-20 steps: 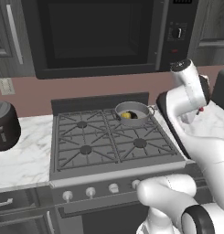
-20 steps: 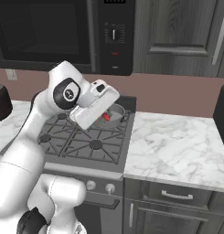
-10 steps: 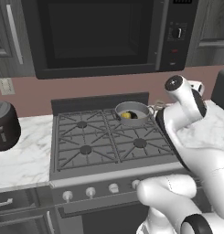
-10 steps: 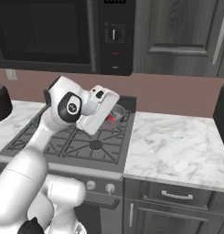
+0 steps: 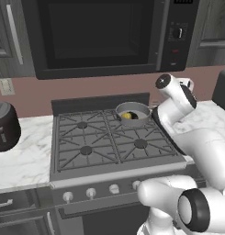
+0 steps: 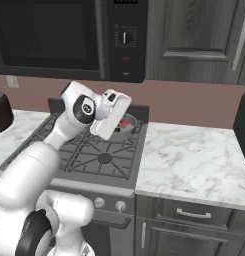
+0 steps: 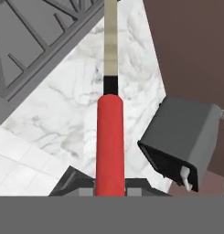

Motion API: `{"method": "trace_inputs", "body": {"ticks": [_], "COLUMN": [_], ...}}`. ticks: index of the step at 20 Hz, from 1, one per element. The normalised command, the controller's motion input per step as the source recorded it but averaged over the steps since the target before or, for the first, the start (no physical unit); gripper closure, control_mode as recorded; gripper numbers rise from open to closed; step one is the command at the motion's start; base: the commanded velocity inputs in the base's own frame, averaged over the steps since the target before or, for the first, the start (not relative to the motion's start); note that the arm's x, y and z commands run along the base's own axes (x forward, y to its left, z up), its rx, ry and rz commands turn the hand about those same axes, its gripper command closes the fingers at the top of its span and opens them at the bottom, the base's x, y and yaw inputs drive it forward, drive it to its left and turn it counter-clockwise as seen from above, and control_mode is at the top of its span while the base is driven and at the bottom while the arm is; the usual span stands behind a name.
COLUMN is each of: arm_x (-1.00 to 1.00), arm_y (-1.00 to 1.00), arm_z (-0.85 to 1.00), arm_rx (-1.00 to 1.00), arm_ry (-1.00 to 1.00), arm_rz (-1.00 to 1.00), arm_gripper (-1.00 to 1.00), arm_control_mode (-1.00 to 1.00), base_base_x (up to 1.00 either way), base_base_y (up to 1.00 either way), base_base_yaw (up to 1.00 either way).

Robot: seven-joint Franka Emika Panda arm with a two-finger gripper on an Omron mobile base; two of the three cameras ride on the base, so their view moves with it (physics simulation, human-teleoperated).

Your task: Put the eggplant and squash in the pot. Retrieve the spatula and lightly stir the vegetables in the pot.

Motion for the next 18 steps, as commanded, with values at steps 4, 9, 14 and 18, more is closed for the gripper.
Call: {"method": "trace_inputs", "body": {"ticks": [4, 9, 14, 18], "arm_x": [0.18, 0.22, 0.11, 0.00], "arm_y": [0.10, 0.20, 0.22, 0.00], "arm_z": [-0.13, -0.15, -0.19, 0.00], "arm_rx": [-0.07, -0.05, -0.01, 0.00], "arm_ry": [0.00, 0.00, 0.00, -0.01], "arm_rz": [0.00, 0.01, 0.09, 0.26], "arm_gripper": [1.00, 1.00, 1.00, 1.00], "arm_control_mode": [-1.00, -1.00, -1.00, -1.00], "base_base_x": [0.00, 0.00, 0.00, 0.00], "base_base_y": [0.00, 0.00, 0.00, 0.00], "base_base_yaw": [0.00, 0.00, 0.00, 0.00]}}
